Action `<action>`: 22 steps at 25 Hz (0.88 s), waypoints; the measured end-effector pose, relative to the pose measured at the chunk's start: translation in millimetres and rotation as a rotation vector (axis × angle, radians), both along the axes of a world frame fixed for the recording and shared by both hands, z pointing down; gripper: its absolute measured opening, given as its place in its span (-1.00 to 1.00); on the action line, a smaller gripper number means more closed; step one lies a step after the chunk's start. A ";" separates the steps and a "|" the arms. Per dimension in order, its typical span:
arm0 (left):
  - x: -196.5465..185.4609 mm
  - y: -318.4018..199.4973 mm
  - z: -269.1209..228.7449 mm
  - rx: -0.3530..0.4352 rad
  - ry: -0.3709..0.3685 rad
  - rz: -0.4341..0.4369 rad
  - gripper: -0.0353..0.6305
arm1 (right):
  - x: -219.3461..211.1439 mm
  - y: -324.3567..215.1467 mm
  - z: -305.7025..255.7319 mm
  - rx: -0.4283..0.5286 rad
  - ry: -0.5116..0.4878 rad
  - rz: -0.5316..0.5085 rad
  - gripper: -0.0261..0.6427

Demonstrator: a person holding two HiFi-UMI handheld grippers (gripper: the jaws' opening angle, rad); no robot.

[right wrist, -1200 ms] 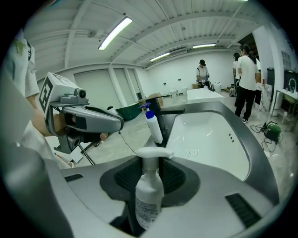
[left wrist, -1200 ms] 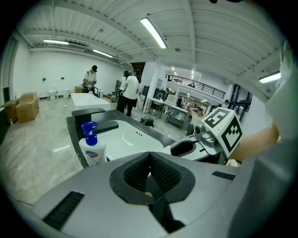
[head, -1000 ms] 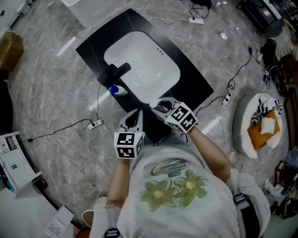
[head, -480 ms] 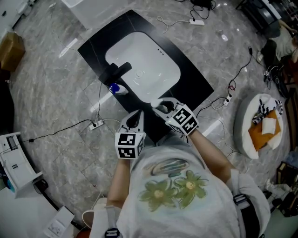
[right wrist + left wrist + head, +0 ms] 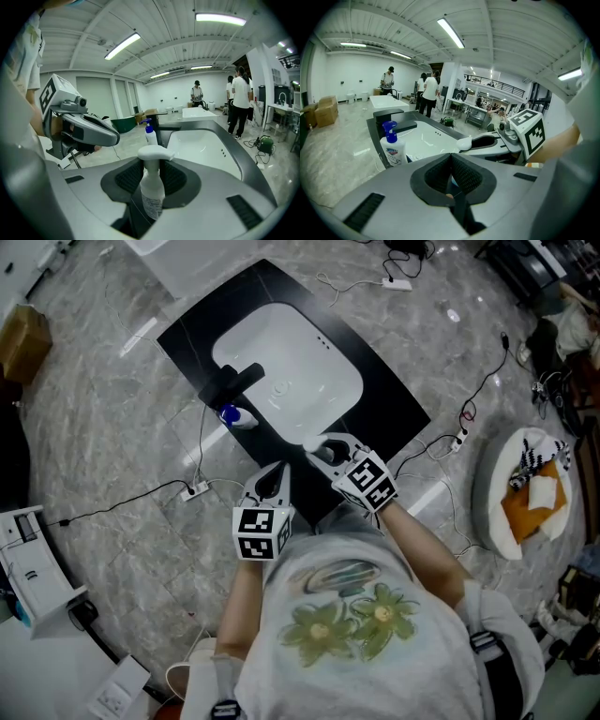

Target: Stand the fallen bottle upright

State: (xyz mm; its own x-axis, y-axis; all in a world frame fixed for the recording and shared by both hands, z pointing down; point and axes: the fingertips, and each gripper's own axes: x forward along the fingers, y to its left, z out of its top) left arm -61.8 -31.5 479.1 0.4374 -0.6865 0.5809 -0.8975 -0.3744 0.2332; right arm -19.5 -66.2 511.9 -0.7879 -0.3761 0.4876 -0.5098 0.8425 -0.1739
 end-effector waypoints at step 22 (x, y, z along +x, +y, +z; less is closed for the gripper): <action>2.2 14.7 -2.1 0.001 -0.007 -0.010 -0.84 | 9.4 3.5 -4.1 0.066 -0.087 0.077 -0.55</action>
State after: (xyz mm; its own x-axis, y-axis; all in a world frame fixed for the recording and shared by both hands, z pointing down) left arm -59.5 -16.8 477.0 0.4265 -0.6912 0.5834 -0.9027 -0.3656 0.2269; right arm -10.0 -62.7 507.8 -0.7937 -0.4662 0.3908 -0.5588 0.8126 -0.1655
